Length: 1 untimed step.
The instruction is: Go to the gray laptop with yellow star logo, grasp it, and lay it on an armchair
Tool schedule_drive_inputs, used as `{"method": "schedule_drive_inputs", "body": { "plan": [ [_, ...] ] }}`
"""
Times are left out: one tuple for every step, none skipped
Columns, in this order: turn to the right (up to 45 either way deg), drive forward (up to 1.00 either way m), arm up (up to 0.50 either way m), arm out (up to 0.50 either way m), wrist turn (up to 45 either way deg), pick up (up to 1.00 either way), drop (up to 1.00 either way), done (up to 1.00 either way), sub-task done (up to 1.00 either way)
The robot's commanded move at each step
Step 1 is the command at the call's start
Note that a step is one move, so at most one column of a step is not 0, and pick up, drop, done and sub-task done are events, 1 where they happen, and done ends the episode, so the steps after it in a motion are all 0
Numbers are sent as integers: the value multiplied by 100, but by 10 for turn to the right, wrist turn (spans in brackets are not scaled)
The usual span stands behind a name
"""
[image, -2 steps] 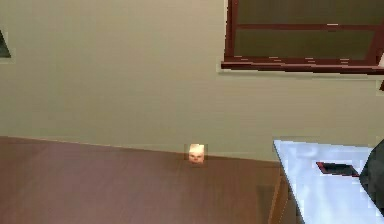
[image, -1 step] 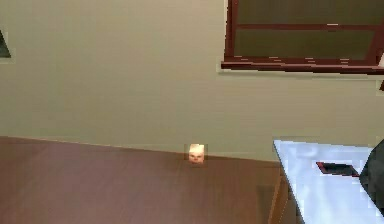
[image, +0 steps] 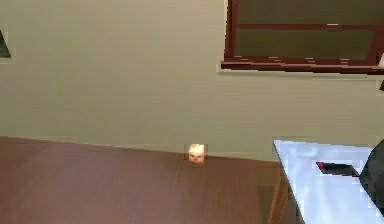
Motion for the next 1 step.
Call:
{"method": "schedule_drive_inputs", "body": {
  "plan": [
    [0,0,-30,0,0,0,0,0,0]
  ]
}}
